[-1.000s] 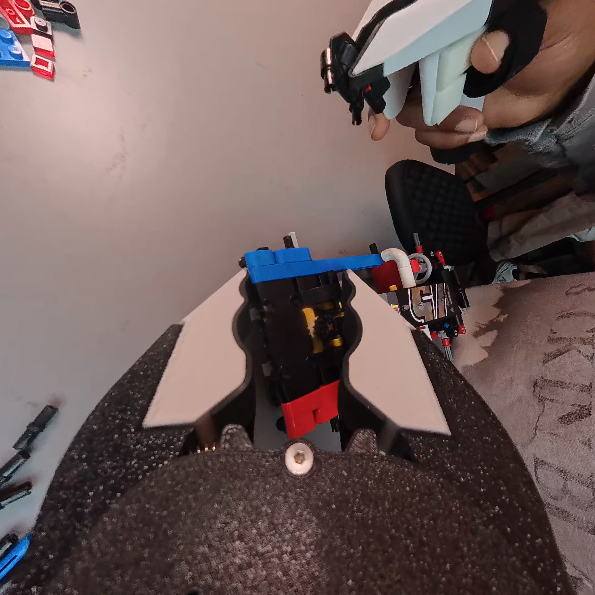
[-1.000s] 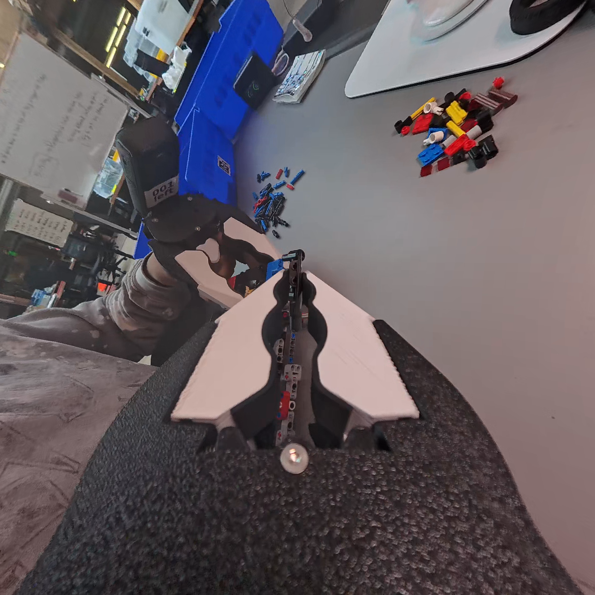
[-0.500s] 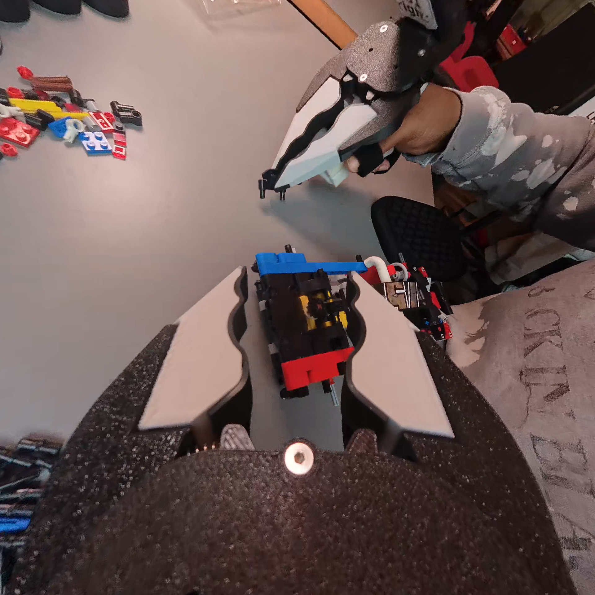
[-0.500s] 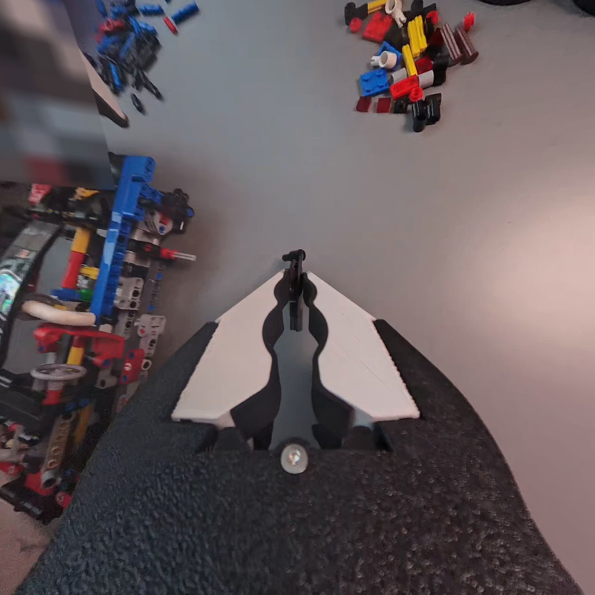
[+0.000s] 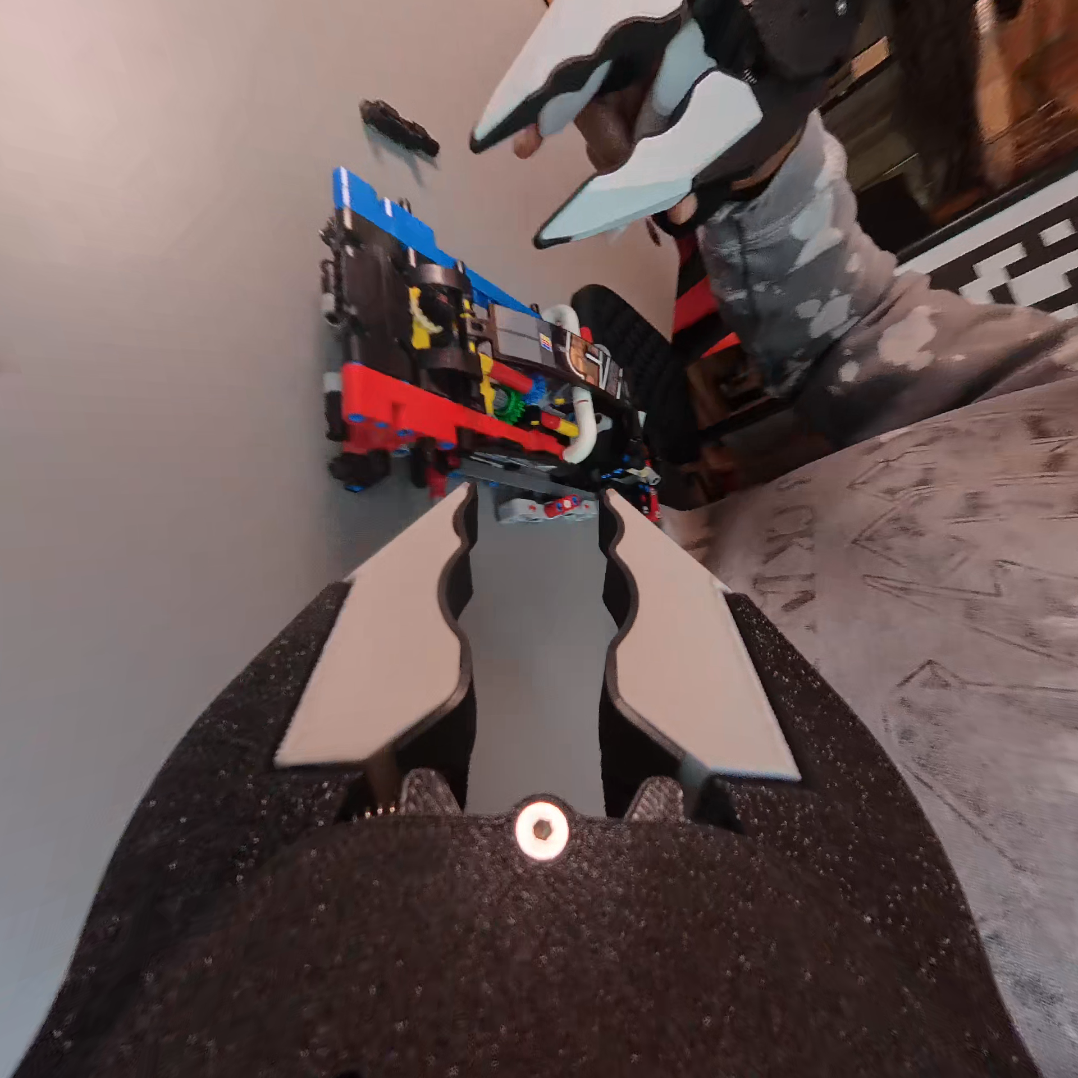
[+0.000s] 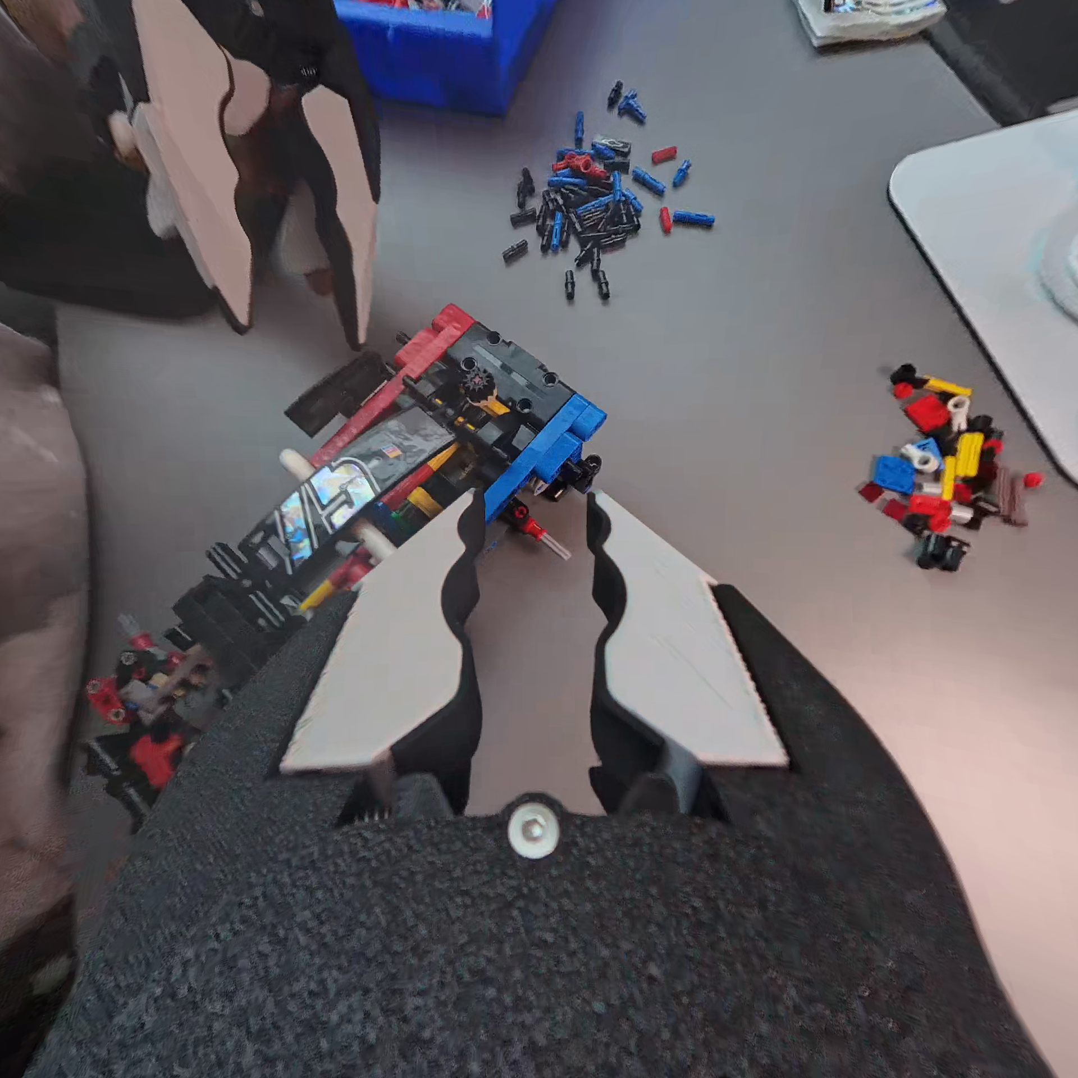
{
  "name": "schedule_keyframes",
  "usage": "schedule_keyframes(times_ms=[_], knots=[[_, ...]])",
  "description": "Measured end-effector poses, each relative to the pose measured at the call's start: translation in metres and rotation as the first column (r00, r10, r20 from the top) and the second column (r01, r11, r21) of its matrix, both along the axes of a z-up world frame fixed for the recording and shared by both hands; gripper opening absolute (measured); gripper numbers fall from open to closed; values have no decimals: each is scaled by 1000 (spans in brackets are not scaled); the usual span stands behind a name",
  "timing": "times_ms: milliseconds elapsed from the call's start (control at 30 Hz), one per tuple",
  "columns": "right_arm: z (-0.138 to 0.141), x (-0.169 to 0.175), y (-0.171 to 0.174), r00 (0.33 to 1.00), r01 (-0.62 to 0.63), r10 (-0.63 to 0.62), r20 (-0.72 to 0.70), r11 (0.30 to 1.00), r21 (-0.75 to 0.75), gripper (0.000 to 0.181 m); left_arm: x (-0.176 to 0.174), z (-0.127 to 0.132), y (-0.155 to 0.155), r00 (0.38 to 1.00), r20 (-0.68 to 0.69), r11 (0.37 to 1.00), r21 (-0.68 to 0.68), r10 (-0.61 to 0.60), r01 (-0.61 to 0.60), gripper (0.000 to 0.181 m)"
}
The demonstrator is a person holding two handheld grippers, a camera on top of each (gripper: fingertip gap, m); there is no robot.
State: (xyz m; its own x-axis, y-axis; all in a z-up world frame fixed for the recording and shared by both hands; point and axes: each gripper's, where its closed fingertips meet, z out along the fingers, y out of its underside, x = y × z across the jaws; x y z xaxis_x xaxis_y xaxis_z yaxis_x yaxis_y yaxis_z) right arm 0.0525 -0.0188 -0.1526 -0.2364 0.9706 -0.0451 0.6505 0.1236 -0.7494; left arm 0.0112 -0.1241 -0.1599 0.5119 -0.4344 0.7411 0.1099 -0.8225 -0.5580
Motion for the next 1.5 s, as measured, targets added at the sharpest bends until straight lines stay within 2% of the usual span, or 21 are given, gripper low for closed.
schedule_keyframes(times_ms=[100,167,400,500,700,833,933,1000,1067,1200,1500], knots=[[-6,-7,4,996,-86,90,-22,986,144,35,10,-2,2,995,92,998,-64,36,-30,40],[-2,-15,4,993,-98,106,-43,982,161,35,10,-2,12,990,115,994,-87,79,-69,40],[9,-29,6,989,-110,129,-69,969,222,35,17,-16,42,997,0,991,-108,77,-77,39],[8,-31,6,987,-139,154,-53,965,221,35,19,-19,58,998,-26,993,-108,54,-57,30],[7,-29,9,963,-270,261,74,942,199,41,21,-22,80,981,-121,984,-112,-149,135,23],[1,-26,9,925,-369,334,182,901,226,40,20,-23,92,942,-143,947,-151,-303,282,21],[-11,-24,15,908,-386,319,271,887,253,36,19,-22,98,909,-157,916,-185,-385,356,21],[-19,-24,19,905,-375,284,316,884,279,33,21,-22,105,913,-157,919,-193,-375,344,21],[-25,-23,20,903,-359,250,348,886,294,26,21,-23,110,935,-160,938,-200,-317,284,20],[-25,-22,19,910,-333,212,355,885,324,24,22,-22,108,967,-145,965,-194,-208,179,15],[-27,-21,17,893,-281,107,437,892,355,13,13,-23,108,944,-290,982,-145,-156,117,7]])
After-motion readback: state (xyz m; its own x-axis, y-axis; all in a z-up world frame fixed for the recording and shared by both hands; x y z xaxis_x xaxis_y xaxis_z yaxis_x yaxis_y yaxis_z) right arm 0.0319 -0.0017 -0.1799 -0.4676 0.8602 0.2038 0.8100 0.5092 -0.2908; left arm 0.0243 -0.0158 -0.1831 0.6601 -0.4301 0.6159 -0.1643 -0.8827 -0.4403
